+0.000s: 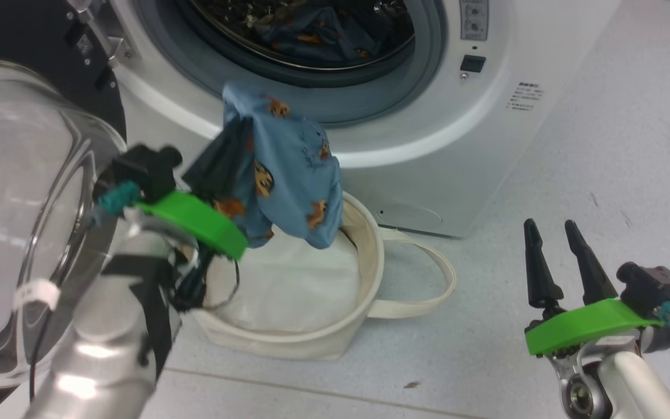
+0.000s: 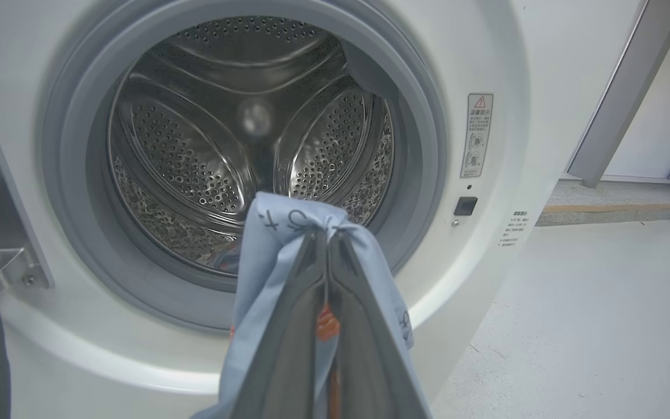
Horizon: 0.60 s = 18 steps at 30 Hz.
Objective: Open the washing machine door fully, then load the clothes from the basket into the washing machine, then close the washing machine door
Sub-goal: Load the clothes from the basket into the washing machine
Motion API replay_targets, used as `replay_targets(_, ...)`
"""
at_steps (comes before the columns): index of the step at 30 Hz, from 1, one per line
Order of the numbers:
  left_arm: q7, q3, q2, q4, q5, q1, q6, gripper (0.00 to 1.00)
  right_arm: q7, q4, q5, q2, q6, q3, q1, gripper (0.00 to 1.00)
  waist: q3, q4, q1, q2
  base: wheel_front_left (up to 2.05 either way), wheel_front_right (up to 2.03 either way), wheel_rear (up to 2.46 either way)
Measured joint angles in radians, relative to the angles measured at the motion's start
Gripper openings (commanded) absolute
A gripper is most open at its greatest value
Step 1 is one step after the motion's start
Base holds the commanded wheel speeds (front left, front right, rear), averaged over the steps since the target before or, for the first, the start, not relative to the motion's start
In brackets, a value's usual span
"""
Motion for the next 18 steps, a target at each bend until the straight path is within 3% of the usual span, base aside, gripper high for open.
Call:
replay_targets(14, -0.006, -0.020, 0.002, 0.295, 0.016, -0.359, -0.001, 0.00, 0.000, -0.063, -0.010, 0.027, 0.000, 0.013, -0.015, 1.00, 0.135, -0.062, 0.0001, 0.0000, 0.00, 0.00, 0.00)
replay_targets(18, -0.006, -0.035, 0.017, 0.370, 0.016, -0.538, -0.001, 0.00, 0.000, -0.101, -0.025, 0.050, 0.000, 0.032, -0.053, 1.00, 0.212, -0.098, 0.0003, -0.0001, 0.00, 0.00, 0.00)
